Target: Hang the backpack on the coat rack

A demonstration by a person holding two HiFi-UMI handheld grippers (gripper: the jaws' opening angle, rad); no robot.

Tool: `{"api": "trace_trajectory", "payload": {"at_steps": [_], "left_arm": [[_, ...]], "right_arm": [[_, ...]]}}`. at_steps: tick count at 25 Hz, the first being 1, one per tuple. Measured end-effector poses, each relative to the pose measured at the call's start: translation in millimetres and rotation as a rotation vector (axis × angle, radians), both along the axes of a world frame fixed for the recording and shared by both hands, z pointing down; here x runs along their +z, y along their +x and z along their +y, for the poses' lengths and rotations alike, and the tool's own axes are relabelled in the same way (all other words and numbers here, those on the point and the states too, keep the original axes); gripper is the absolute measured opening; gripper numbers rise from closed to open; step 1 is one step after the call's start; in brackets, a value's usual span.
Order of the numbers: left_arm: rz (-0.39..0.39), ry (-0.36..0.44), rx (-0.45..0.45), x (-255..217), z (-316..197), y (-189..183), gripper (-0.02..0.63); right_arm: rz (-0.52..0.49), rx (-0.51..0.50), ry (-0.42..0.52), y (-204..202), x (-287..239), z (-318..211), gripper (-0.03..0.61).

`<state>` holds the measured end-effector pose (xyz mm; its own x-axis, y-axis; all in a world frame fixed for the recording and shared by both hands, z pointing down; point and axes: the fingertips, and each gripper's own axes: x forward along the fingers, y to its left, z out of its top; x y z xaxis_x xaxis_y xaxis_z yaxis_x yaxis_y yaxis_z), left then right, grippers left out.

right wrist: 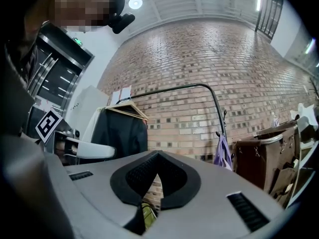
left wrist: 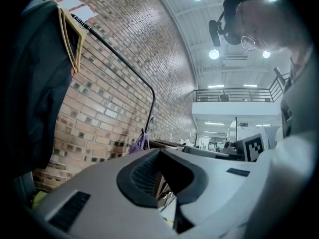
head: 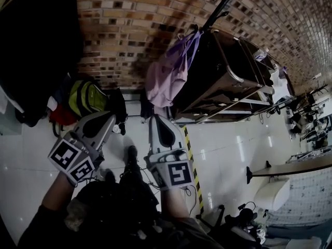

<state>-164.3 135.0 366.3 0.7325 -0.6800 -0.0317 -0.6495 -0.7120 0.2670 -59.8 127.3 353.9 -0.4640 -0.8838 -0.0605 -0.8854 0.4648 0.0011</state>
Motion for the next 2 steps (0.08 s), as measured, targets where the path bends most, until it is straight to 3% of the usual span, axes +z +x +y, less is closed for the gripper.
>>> {"api": "trace_trajectory", "payload": {"at_steps": [2], "left_arm": [[0.002, 0.002, 0.004, 6.0, 11.7, -8.6, 0.026]], "right_arm": [[0.010, 0.003, 0.001, -9.6, 5.6, 12.1, 0.005]]}}
